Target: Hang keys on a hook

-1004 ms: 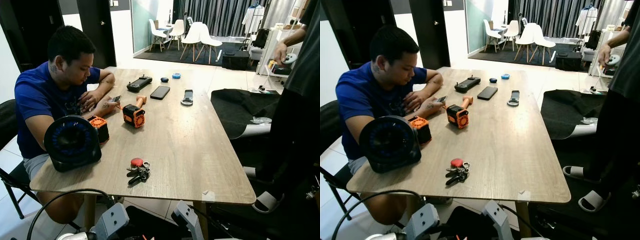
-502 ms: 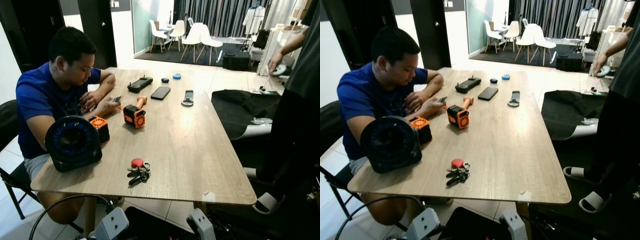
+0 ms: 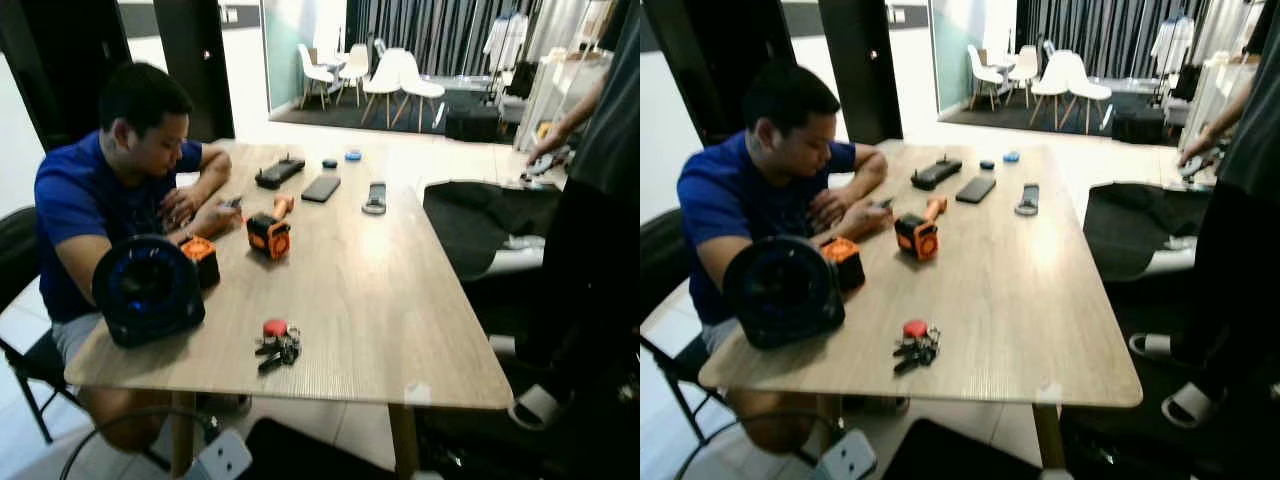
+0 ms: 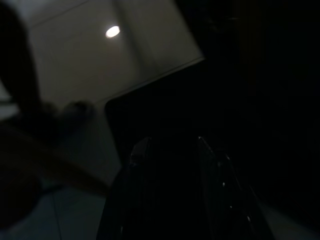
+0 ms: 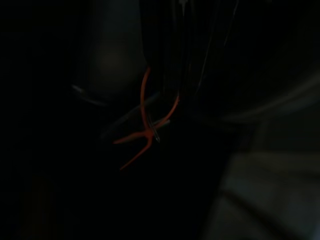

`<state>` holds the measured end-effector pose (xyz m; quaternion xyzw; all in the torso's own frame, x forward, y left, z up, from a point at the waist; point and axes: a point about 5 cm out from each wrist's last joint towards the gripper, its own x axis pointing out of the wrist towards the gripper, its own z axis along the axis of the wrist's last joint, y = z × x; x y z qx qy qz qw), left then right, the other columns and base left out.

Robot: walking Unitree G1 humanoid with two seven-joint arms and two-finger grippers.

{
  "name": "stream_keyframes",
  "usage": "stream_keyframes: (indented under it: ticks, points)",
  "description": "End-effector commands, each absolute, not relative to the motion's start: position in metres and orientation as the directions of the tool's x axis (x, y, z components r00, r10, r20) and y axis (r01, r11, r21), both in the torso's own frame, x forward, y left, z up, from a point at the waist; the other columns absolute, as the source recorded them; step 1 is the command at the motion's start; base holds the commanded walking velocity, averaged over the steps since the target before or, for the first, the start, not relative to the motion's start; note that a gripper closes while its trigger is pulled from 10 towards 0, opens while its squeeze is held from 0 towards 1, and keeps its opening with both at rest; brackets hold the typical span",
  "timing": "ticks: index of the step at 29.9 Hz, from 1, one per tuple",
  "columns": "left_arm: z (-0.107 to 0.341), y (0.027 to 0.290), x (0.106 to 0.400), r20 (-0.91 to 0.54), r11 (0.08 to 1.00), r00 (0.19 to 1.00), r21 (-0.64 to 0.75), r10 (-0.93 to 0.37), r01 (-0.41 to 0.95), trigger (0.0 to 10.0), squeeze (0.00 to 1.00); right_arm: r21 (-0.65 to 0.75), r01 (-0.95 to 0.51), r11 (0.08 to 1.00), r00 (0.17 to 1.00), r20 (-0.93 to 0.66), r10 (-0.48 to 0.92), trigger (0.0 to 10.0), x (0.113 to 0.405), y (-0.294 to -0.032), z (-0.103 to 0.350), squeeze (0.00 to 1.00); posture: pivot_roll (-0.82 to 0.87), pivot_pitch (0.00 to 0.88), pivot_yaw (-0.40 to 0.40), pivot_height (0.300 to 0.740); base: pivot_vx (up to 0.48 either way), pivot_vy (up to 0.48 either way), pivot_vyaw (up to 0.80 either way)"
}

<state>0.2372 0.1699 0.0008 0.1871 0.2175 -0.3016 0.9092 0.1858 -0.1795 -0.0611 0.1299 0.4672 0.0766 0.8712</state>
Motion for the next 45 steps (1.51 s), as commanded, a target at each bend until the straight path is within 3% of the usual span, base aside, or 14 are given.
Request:
stream_keyframes:
  ticks: [1, 11, 16, 23, 30, 34, 42, 45]
  points:
    - [-0.009, 0.172, 0.233, -0.535, 0.792, 0.733, 0.179, -0.419, 0.583, 10.0, 0.0, 0.245, 0.101, 0.964, 0.555, -0.818, 0.15, 10.0, 0.176, -0.192, -0.071, 0.0, 0.04, 0.07, 0.04, 0.74, 0.0, 0.0, 0.0]
    - [-0.038, 0.176, 0.219, -0.646, 0.835, 0.697, 0.163, -0.313, 0.526, 10.0, 0.0, 0.197, 0.432, 0.88, 0.51, -0.858, -0.058, 10.0, 0.144, -0.215, -0.09, 0.0, 0.04, 0.059, 0.052, 0.74, 0.0, 0.0, 0.0]
    - [-0.052, 0.174, 0.205, -0.701, 0.814, 0.64, 0.149, -0.314, 0.562, 10.0, 0.0, 0.236, 0.54, 0.808, 0.591, -0.789, -0.165, 10.0, 0.146, -0.222, -0.088, 0.0, 0.04, 0.047, 0.063, 0.74, 0.0, 0.0, 0.0]
    - [-0.046, 0.181, 0.216, -0.616, 0.932, 0.761, 0.116, -0.204, 0.344, 10.0, 0.0, 0.203, 0.615, 0.762, 0.621, -0.72, -0.309, 10.0, 0.148, -0.241, -0.081, 0.0, 0.05, 0.034, 0.066, 0.74, 0.0, 0.0, 0.0]
    - [-0.048, 0.188, 0.219, -0.623, 0.945, 0.771, 0.154, -0.133, 0.287, 10.0, 0.0, 0.161, 0.617, 0.77, 0.651, -0.654, -0.385, 10.0, 0.159, -0.252, -0.07, 0.0, 0.04, 0.032, 0.068, 0.74, 0.0, 0.0, 0.0]
    - [-0.046, 0.185, 0.222, -0.613, 0.931, 0.777, 0.182, -0.144, 0.316, 10.0, 0.0, 0.169, 0.592, 0.788, 0.708, -0.576, -0.409, 10.0, 0.182, -0.263, -0.056, 0.0, 0.04, 0.03, 0.071, 0.74, 0.0, 0.0, 0.0]
    - [-0.044, 0.182, 0.225, -0.599, 0.927, 0.785, 0.184, -0.158, 0.328, 10.0, 0.0, 0.219, 0.5, 0.838, 0.793, -0.505, -0.342, 10.0, 0.208, -0.26, -0.041, 0.0, 0.04, 0.027, 0.064, 0.74, 0.0, 0.0, 0.0]
    - [-0.043, 0.181, 0.227, -0.59, 0.924, 0.791, 0.191, -0.161, 0.33, 10.0, 0.0, 0.229, 0.382, 0.896, 0.842, -0.486, -0.235, 10.0, 0.22, -0.248, -0.037, 0.0, 0.04, 0.026, 0.063, 0.74, 0.0, 0.0, 0.0]
